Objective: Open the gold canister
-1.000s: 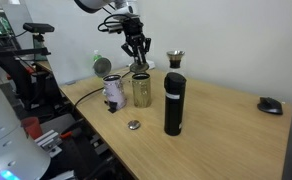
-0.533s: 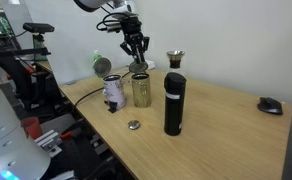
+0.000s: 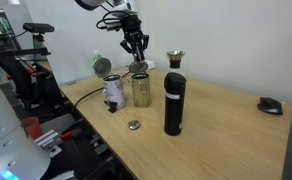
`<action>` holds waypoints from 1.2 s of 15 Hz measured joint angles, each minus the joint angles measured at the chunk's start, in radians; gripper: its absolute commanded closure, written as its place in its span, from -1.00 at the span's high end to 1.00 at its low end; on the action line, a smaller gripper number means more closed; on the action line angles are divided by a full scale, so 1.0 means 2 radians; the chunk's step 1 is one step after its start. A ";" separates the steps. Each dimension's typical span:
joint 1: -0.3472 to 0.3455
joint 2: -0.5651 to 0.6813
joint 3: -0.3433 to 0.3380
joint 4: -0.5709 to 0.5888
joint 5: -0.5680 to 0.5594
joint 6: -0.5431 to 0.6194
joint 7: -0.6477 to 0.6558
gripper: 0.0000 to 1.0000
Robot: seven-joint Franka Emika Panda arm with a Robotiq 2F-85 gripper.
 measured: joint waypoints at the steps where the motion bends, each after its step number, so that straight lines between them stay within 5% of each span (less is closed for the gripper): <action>1: 0.000 0.000 0.000 0.000 0.000 0.000 0.000 -0.89; 18: 0.011 0.000 0.001 0.007 0.002 -0.001 0.000 -0.89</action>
